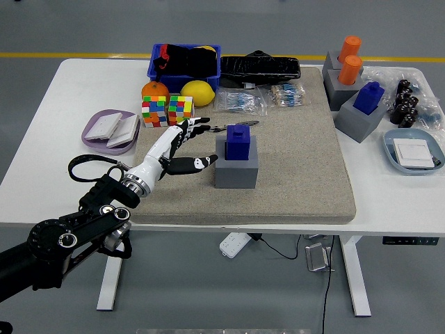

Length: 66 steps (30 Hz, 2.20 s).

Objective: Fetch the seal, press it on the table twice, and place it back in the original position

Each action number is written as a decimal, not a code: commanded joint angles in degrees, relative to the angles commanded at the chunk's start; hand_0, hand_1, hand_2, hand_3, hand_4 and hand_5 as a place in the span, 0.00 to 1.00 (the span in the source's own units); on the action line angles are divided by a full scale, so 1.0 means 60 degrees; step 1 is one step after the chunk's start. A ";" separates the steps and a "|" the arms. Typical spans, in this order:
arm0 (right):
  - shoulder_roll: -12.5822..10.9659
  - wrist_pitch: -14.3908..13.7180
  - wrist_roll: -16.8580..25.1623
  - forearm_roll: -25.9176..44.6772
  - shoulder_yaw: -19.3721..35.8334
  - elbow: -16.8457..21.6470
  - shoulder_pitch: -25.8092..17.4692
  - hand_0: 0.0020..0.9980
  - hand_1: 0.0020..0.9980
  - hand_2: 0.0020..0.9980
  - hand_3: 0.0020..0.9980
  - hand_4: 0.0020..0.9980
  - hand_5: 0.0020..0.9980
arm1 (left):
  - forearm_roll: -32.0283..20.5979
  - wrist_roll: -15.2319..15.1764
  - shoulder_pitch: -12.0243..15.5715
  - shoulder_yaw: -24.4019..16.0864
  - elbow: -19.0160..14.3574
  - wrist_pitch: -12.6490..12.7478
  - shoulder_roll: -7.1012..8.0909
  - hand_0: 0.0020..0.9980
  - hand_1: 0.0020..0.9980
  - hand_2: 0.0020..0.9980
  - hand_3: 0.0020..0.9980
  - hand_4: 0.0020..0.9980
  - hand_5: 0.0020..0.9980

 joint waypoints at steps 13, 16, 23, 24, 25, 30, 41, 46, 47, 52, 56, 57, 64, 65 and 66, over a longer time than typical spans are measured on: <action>-0.0027 0.0008 0.0010 0.0090 0.0042 0.0000 -0.0016 0.88 0.74 0.73 0.74 0.83 0.52 | -0.0081 -0.0024 -0.0405 0.0094 0.0409 0.0017 -0.0497 0.91 0.87 0.84 0.87 0.82 0.00; -0.0050 0.0015 0.0013 0.0121 0.0014 0.0000 -0.0001 0.88 0.74 0.73 0.74 0.83 0.52 | -0.0127 0.0001 -0.0567 0.0199 0.0565 -0.0016 -0.0570 0.91 0.87 0.85 0.87 0.82 0.00; -0.0077 0.0036 0.0026 0.0189 -0.0049 0.0000 0.0068 0.88 0.74 0.73 0.74 0.83 0.52 | -0.0117 0.0033 -0.0894 0.0387 0.0787 -0.0087 -0.0696 0.91 0.87 0.84 0.87 0.82 0.00; -0.0089 0.0035 0.0032 0.0192 -0.0057 0.0000 0.0081 0.88 0.74 0.73 0.74 0.83 0.52 | -0.0096 0.0039 -0.0943 0.0419 0.0804 -0.0097 -0.0713 0.91 0.87 0.84 0.87 0.82 0.00; -0.0100 0.0032 0.0033 0.0197 -0.0063 0.0000 0.0090 0.88 0.74 0.73 0.74 0.83 0.52 | -0.0075 0.0053 -0.0975 0.0441 0.0825 -0.0108 -0.0731 0.91 0.87 0.84 0.87 0.82 0.00; -0.0117 0.0044 0.0037 0.0222 -0.0067 0.0000 0.0130 0.88 0.74 0.73 0.74 0.83 0.52 | -0.0072 0.0152 -0.1072 0.0582 0.0924 -0.0182 -0.0830 0.91 0.87 0.84 0.88 0.83 0.00; -0.0112 0.0051 0.0025 0.0213 -0.0056 0.0000 0.0165 0.88 0.74 0.73 0.74 0.83 0.52 | -0.0060 0.0245 -0.1201 0.0716 0.0968 -0.0255 -0.0983 0.91 0.86 0.84 0.88 0.83 0.00; -0.0138 0.0052 0.0019 0.0212 -0.0055 0.0000 0.0177 0.88 0.75 0.73 0.74 0.83 0.52 | -0.0043 0.0272 -0.1232 0.0718 0.0989 -0.0272 -0.1009 0.91 0.86 0.84 0.88 0.83 0.00; -0.0138 0.0054 0.0018 0.0207 -0.0055 0.0000 0.0181 0.88 0.75 0.73 0.74 0.83 0.52 | -0.0040 0.0279 -0.1234 0.0714 0.1004 -0.0270 -0.1012 0.91 0.86 0.84 0.88 0.83 0.00; -0.0143 0.0059 0.0020 0.0198 -0.0081 0.0000 0.0207 0.88 0.75 0.73 0.74 0.83 0.52 | -0.0042 0.0308 -0.1244 0.0747 0.1048 -0.0284 -0.1004 0.91 0.86 0.84 0.88 0.83 0.00; -0.0156 0.0057 0.0028 0.0212 -0.0094 0.0000 0.0219 0.88 0.75 0.73 0.74 0.83 0.52 | -0.0047 0.0332 -0.1268 0.0829 0.1085 -0.0296 -0.1028 0.91 0.86 0.84 0.88 0.83 0.00; -0.0160 0.0056 0.0026 0.0211 -0.0096 0.0000 0.0219 0.88 0.75 0.73 0.74 0.83 0.52 | -0.0042 0.0340 -0.1276 0.0857 0.1093 -0.0297 -0.1038 0.91 0.86 0.84 0.88 0.83 0.00; -0.0145 0.0053 0.0018 0.0182 -0.0064 0.0000 0.0203 0.88 0.75 0.73 0.74 0.83 0.52 | -0.0063 0.0361 -0.1327 0.0992 0.1157 -0.0286 -0.1097 0.91 0.85 0.83 0.88 0.83 0.00; -0.0141 0.0054 0.0024 0.0182 -0.0065 0.0000 0.0202 0.88 0.74 0.73 0.74 0.83 0.52 | -0.0070 0.0362 -0.1335 0.1004 0.1176 -0.0282 -0.1108 0.91 0.82 0.82 0.88 0.82 0.00; -0.0137 0.0054 0.0028 0.0180 -0.0066 0.0000 0.0201 0.88 0.74 0.73 0.74 0.83 0.52 | -0.0078 0.0369 -0.1344 0.1020 0.1204 -0.0277 -0.1122 0.91 0.82 0.82 0.88 0.82 0.00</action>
